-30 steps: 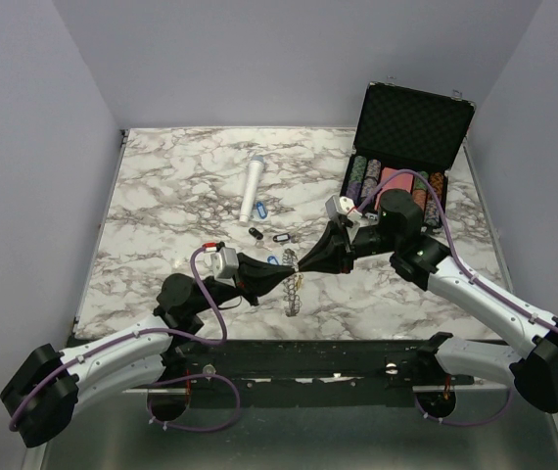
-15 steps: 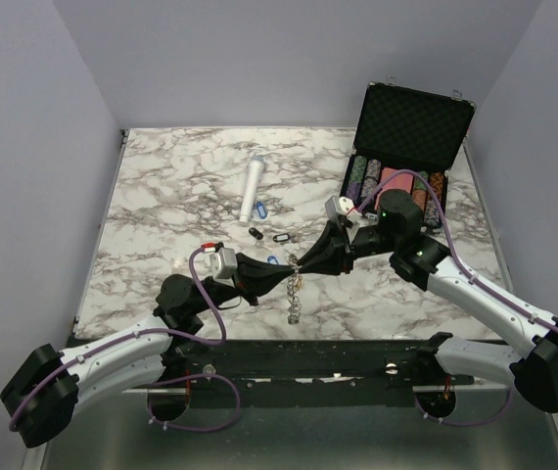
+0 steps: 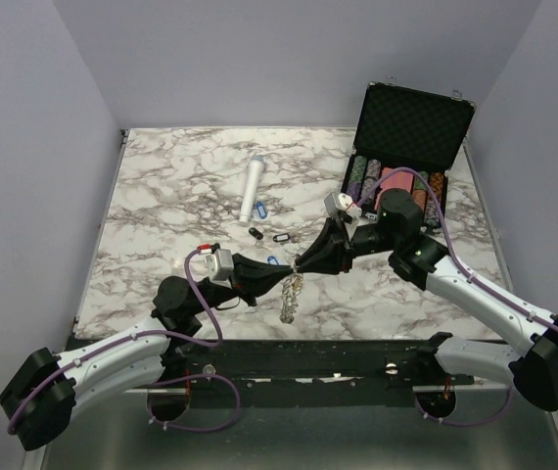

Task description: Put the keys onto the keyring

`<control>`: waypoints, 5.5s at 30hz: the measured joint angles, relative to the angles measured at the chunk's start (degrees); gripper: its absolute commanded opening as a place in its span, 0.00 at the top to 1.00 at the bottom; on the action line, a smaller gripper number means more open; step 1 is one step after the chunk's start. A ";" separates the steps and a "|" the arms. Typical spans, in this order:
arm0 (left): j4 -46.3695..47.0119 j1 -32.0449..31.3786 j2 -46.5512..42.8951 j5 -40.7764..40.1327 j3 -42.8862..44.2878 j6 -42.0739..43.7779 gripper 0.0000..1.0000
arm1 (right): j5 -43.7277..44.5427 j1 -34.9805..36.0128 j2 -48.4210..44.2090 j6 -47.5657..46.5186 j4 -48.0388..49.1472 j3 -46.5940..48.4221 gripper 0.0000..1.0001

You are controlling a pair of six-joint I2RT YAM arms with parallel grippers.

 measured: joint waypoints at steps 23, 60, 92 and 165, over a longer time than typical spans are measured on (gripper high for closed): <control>-0.55 -0.07 -1.36 -0.68 -1.16 -1.11 1.00 | -1.20 -0.37 0.44 3.93 2.36 1.18 0.69; 3.89 -0.07 0.94 -4.31 -2.25 -3.65 1.00 | 1.86 1.14 1.57 0.85 3.21 -1.29 0.80; -18.43 -0.04 -13.66 -5.29 1.70 -2.45 0.24 | 3.96 1.88 5.22 -26.58 -31.06 14.32 1.00; -19.87 0.04 15.52 4.81 13.97 10.08 0.89 | 18.73 1.88 14.16 -48.09 -62.29 28.87 1.00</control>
